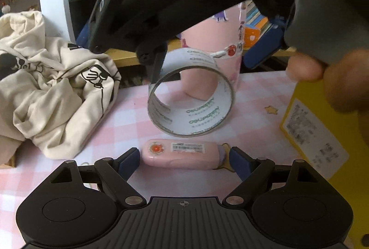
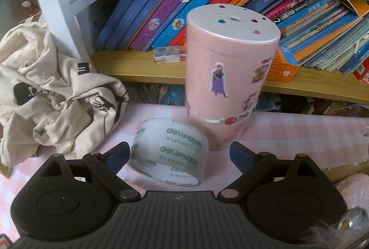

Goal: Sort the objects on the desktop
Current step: 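Close the left gripper on the pink eraser while the right gripper grasps the tape roll, then lift the pink eraser with the left gripper while the right gripper lifts the tape roll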

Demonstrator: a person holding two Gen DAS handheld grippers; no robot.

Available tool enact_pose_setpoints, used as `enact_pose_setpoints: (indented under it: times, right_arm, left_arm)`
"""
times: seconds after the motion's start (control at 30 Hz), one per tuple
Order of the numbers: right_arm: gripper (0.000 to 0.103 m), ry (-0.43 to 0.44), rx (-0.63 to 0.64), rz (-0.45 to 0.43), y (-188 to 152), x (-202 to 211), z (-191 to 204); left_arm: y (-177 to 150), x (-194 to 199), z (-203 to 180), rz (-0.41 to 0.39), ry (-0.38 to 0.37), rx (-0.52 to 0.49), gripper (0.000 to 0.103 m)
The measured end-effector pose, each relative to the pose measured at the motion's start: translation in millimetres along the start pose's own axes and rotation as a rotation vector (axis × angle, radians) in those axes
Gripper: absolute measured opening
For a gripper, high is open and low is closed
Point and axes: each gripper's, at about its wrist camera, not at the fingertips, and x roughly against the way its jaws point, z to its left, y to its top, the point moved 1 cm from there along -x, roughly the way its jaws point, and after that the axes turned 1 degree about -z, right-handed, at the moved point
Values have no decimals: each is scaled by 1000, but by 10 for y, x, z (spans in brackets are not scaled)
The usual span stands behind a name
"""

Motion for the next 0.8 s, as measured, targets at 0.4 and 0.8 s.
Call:
enact_pose_setpoints:
  times: [0.4, 0.8]
  right_arm:
    - [96, 85, -9, 47, 57, -186, 36]
    - [86, 147, -28, 40, 17, -53, 27]
  left_arm:
    - [-23, 15, 95, -12, -12, 1, 84]
    - [-46, 151, 302, 25, -18, 18, 77]
